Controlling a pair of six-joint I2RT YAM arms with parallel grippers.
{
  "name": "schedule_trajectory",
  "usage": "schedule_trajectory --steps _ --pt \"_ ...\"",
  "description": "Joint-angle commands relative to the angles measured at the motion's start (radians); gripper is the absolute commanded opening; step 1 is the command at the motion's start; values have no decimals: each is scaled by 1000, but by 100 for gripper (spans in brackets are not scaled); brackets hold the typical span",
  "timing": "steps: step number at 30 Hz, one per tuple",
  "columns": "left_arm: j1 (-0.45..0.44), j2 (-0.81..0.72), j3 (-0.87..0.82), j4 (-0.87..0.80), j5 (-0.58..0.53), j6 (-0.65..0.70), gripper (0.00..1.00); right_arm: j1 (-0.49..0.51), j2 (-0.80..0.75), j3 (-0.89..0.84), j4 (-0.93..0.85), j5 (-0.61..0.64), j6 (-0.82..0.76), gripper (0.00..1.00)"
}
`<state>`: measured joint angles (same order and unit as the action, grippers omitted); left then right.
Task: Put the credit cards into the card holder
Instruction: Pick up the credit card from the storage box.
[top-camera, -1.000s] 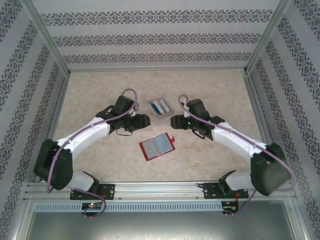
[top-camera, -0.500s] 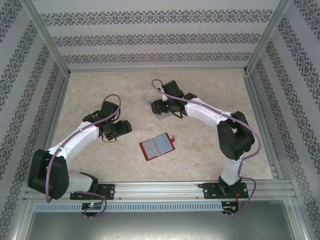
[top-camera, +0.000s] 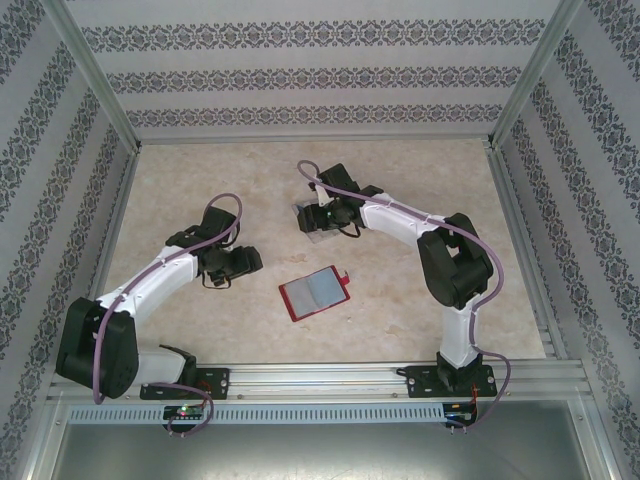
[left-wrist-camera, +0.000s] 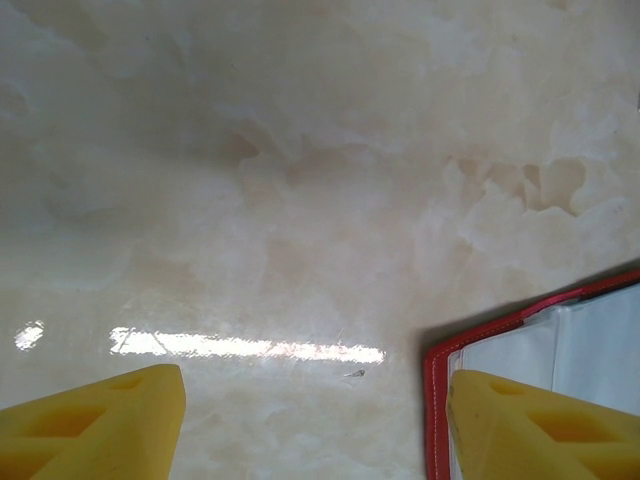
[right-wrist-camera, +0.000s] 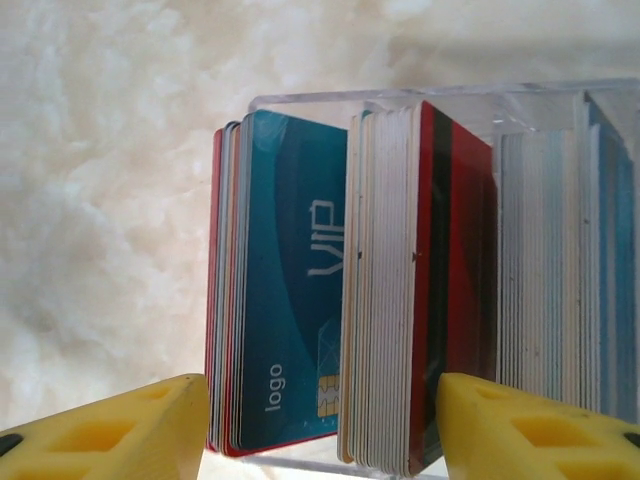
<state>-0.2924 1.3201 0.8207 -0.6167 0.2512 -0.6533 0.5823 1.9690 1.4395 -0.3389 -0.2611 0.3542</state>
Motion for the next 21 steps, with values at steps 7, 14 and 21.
schedule_trajectory --steps 7,14,21 --pt "10 0 -43 38 42 8 70 -15 -18 -37 113 -169 67 54" --pt "10 -1 -58 55 54 3 70 -13 -17 -43 113 -162 72 31" --pt "11 -11 -62 53 54 6 70 0 -25 -33 57 -88 40 19"
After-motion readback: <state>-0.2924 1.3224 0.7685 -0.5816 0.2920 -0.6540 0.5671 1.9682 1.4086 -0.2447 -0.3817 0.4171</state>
